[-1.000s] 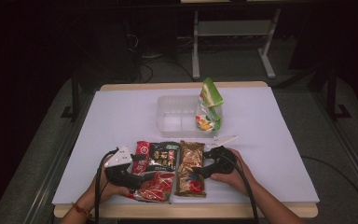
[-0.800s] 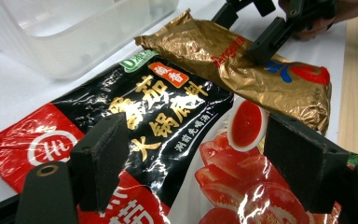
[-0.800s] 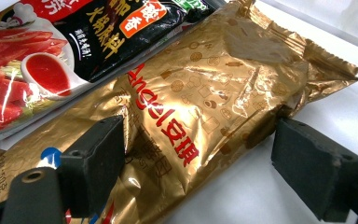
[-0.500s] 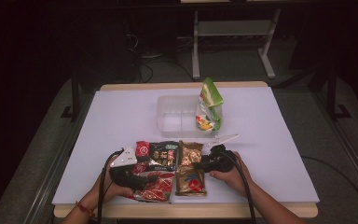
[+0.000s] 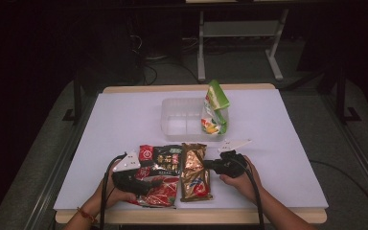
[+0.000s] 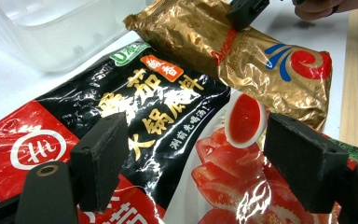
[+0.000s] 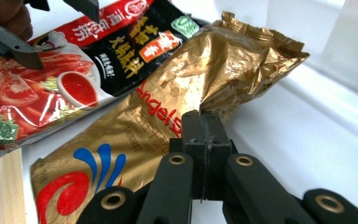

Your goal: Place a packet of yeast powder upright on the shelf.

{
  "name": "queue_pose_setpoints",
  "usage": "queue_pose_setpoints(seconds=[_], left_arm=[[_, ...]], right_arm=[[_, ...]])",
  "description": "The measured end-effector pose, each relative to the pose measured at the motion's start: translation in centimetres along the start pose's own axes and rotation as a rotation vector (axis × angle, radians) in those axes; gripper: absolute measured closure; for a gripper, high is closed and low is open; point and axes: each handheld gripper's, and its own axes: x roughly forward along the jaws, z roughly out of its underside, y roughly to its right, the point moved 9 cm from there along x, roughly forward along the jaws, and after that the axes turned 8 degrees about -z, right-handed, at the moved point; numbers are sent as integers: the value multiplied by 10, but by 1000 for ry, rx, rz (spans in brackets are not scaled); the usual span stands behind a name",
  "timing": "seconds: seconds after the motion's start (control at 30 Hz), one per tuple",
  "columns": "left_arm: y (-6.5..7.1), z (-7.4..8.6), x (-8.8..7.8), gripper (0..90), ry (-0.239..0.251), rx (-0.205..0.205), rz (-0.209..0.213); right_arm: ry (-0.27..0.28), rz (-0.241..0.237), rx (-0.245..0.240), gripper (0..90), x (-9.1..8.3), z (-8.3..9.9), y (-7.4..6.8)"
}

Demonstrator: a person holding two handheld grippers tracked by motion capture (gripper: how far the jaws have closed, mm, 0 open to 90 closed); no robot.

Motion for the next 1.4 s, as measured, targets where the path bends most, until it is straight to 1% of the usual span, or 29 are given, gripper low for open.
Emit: queue_pose_setpoints(seconds=[0.03,0.17,0.23,0.27,0.3,0.33,0.4,0.43,0.47,0.53,0.63,0.7,0.8,0.87,0.9,0.93,0.97,1.07,1.13,1.2,1.27,1.3,1.4], left_arm=[[0,-1,0,219,3,-1,0],[0,-4,0,219,7,-1,6],[3,-9,0,219,17,-19,24],[5,-14,1,219,24,-35,40],[7,-18,3,219,31,-44,59],[11,-23,5,219,35,-42,71],[15,-28,11,215,22,-28,87],[16,-30,15,215,17,-18,92],[17,-31,19,215,10,-16,93],[16,-33,27,214,2,-20,98],[17,-36,34,214,-3,-9,107],[16,-39,38,213,-8,-10,108],[15,-43,45,210,-9,-31,125],[17,-46,50,205,-18,-23,130],[19,-47,53,202,-19,-20,136],[20,-48,55,202,-24,-21,145],[20,-48,58,196,-30,-20,149],[21,-49,65,191,-39,-34,161],[22,-49,67,189,-40,-33,167],[24,-50,68,187,-35,-45,195],[26,-52,70,187,-35,-39,199],[27,-53,71,189,-30,-39,209],[33,-56,72,197,-19,-26,229]], right_arm=[[8,6,-15,900,-3,-2,-1],[44,18,-47,900,-13,-5,-6],[58,22,-63,900,-17,-6,-8],[73,26,-80,900,-21,-8,-10],[73,26,-80,900,-21,-8,-10],[80,27,-92,900,-22,-9,-11],[83,36,-126,900,-24,-11,-14],[90,36,-135,900,-25,-13,-15],[96,34,-136,900,-26,-13,-16],[103,37,-156,900,-27,-15,-17],[106,49,-188,900,-27,-16,-19],[109,53,-205,900,-28,-17,-21],[112,52,-223,900,-29,-17,-23],[116,45,-234,900,-29,-17,-25],[126,40,-256,900,-30,-19,-28],[126,40,-256,900,-30,-19,-28],[133,34,-272,900,-30,-20,-30],[145,24,-310,900,-31,-22,-35],[152,15,-327,900,-30,-23,-38],[148,8,-342,900,-29,-23,-40],[148,1,-359,900,-28,-22,-43],[145,-3,-374,900,-27,-22,-45],[147,-5,-388,900,-27,-23,-48]])
